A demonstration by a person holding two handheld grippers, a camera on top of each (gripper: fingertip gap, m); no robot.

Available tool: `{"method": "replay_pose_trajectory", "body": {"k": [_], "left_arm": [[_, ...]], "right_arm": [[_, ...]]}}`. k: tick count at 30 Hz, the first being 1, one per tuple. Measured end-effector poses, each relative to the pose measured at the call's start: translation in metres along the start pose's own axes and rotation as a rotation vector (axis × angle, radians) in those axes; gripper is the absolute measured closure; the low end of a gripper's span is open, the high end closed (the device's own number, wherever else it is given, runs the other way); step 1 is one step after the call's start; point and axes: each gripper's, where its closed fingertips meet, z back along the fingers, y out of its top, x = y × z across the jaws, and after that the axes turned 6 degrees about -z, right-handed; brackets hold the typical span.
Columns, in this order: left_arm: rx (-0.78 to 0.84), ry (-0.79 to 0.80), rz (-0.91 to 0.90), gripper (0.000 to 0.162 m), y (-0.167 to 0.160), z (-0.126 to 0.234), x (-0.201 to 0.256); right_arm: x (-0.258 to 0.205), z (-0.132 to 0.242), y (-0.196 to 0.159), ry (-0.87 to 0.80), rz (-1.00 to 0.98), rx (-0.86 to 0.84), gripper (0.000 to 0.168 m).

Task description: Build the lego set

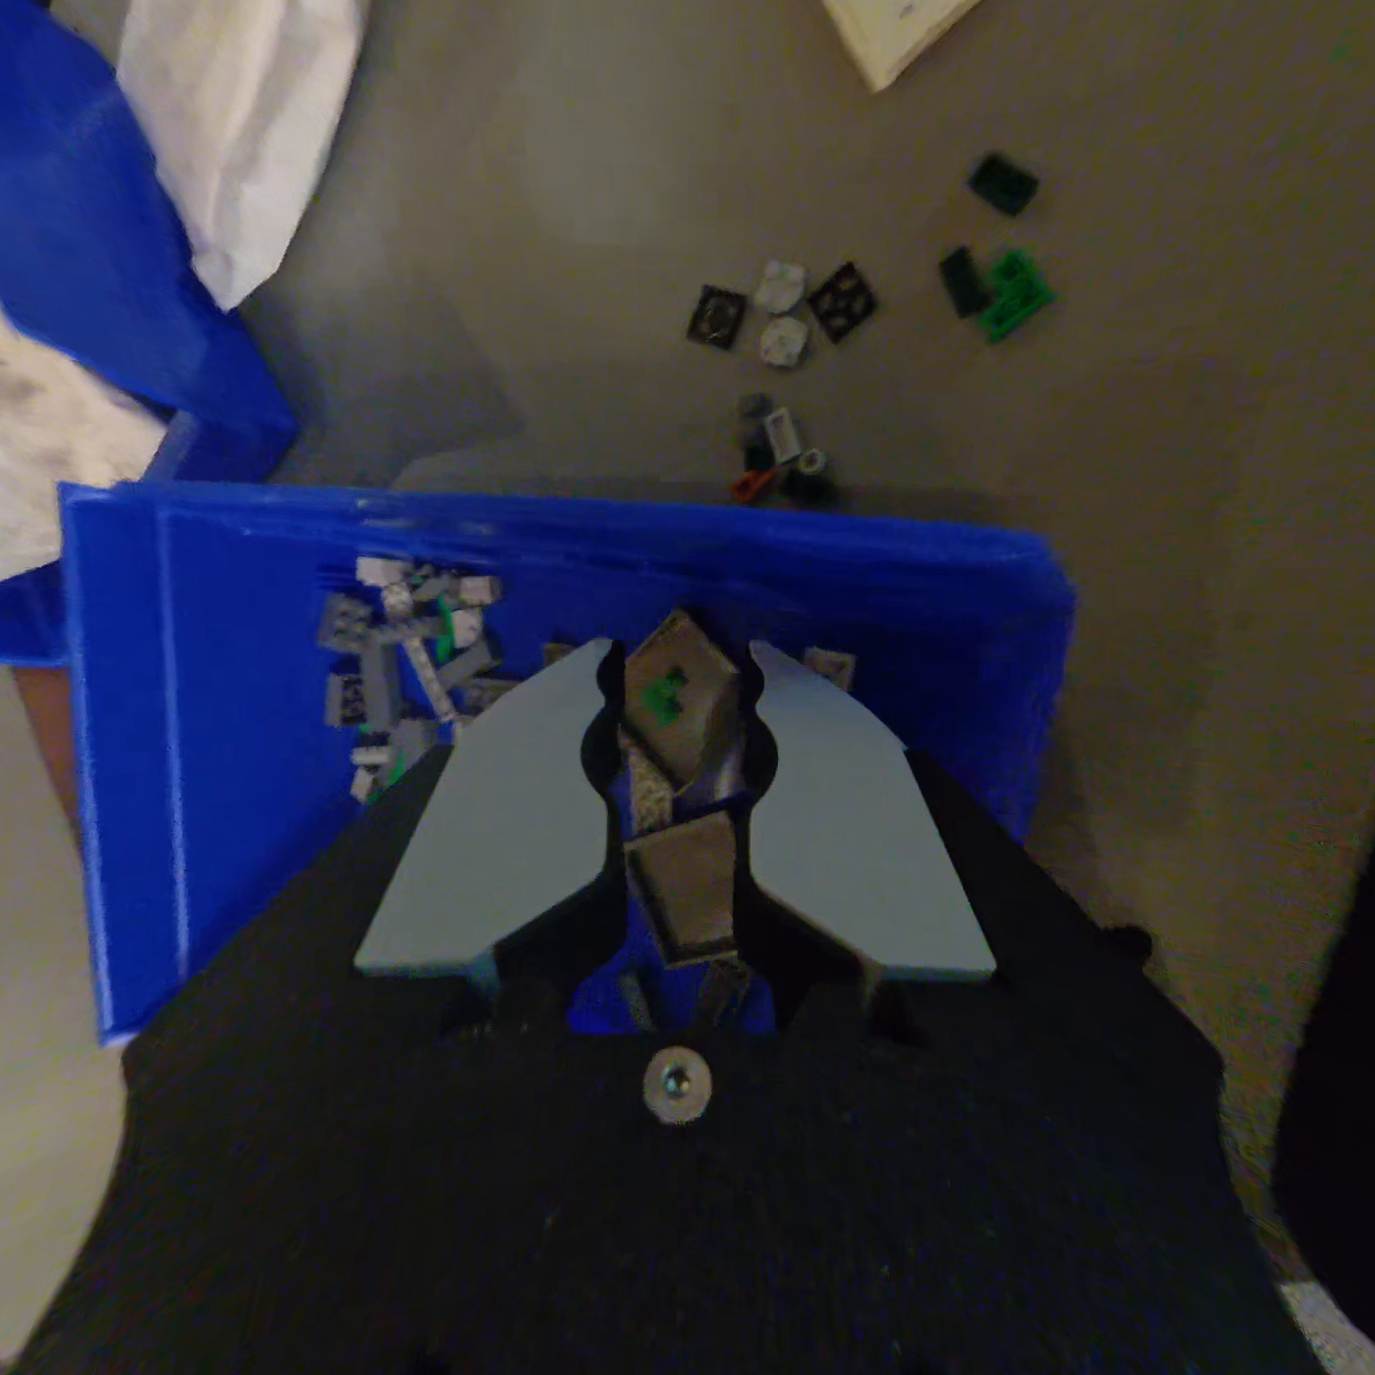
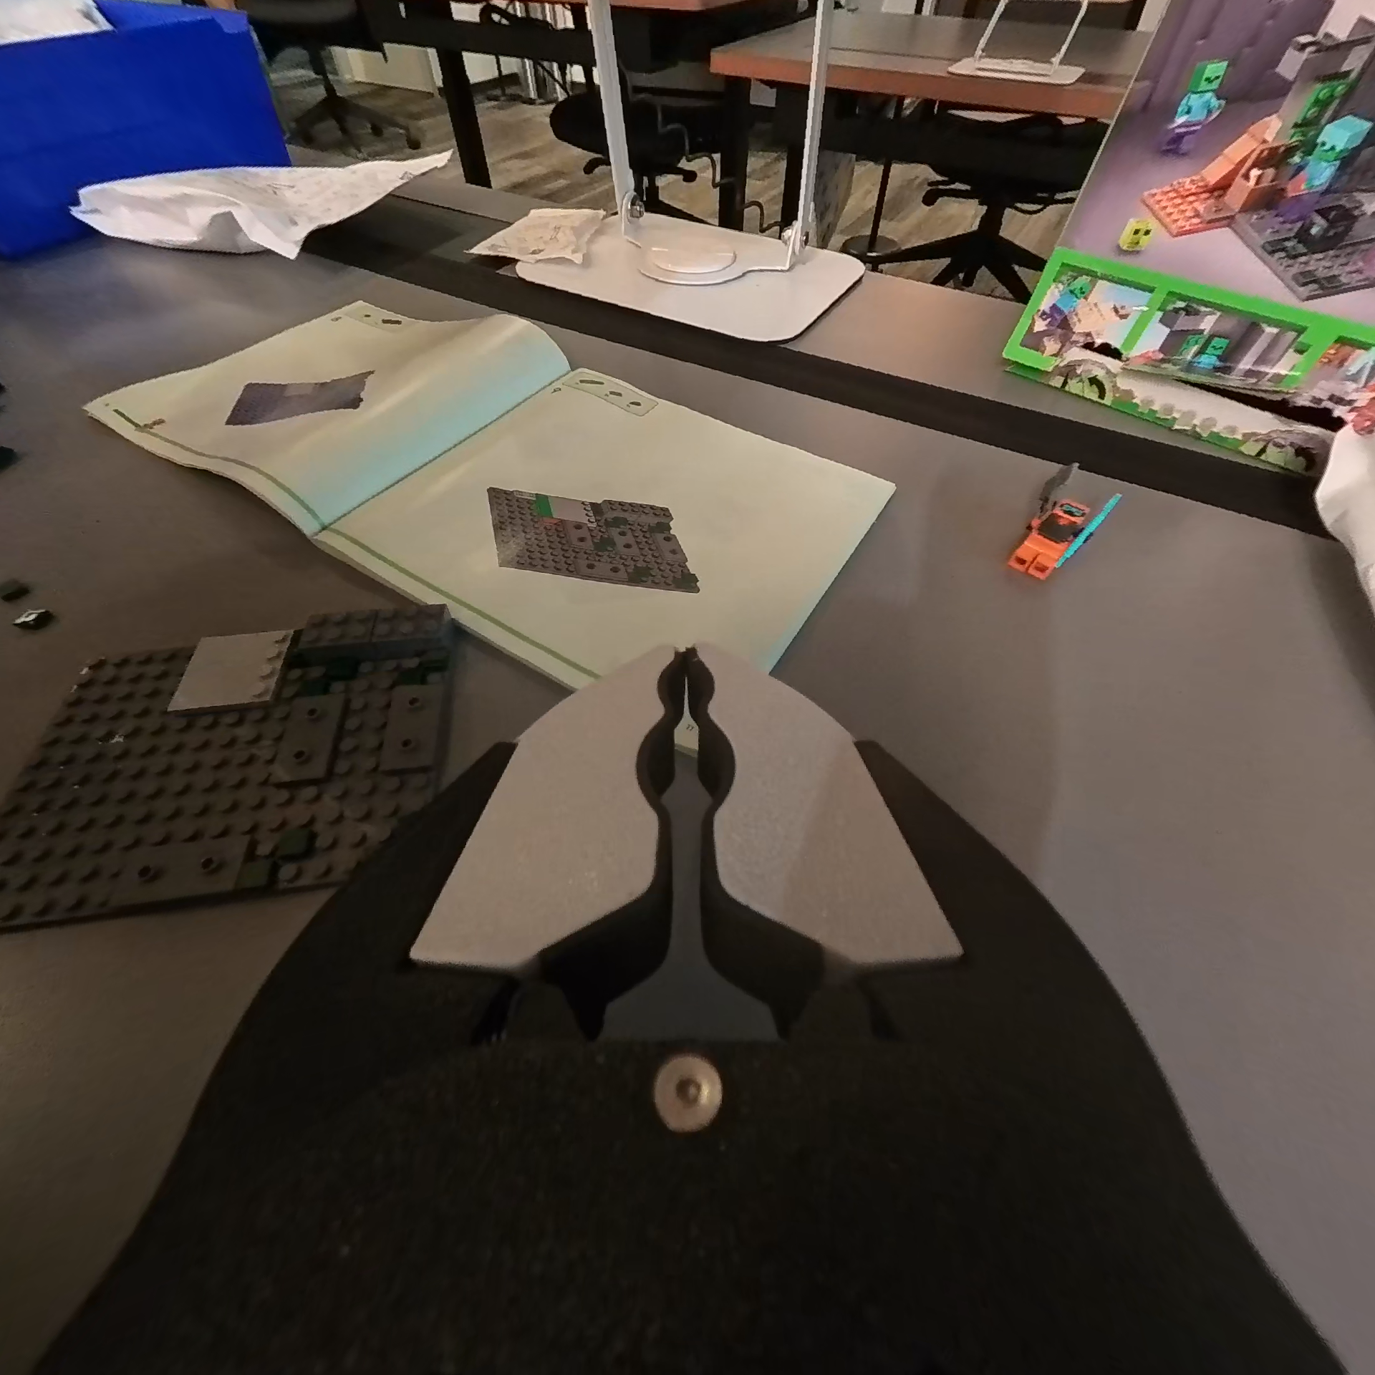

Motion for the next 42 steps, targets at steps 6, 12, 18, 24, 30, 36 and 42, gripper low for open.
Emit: {"method": "replay_pose_trajectory", "body": {"k": [6,12,18,24,30,36,42], "left_arm": [[-0.133,0.006,0.118,0.132,-0.053,-0.003,-0.066],[-0.227,-0.090,0.164,0.130,-0.103,-0.003,-0.128],[-0.366,-0.196,0.161,0.125,-0.136,-0.020,-0.148],[-0.495,-0.254,0.154,0.127,-0.156,-0.044,-0.139],[-0.596,-0.272,0.170,0.136,-0.169,-0.059,-0.131],[-0.634,-0.231,0.183,0.144,-0.170,-0.061,-0.134],[-0.598,-0.264,0.139,0.162,-0.161,-0.061,-0.133]], "right_arm": [[0.003,0.000,0.000,-0.002,-0.015,0.003,0.168],[0.001,-0.002,-0.004,0.008,-0.009,-0.010,0.168],[0.001,-0.002,-0.004,0.009,-0.010,-0.014,0.168],[0.001,-0.001,-0.005,0.012,-0.009,-0.017,0.168],[0.000,-0.001,-0.005,0.015,-0.008,-0.018,0.168],[-0.001,-0.001,-0.006,0.025,-0.009,-0.021,0.168],[-0.001,0.001,-0.005,0.031,-0.010,-0.017,0.168]]}}
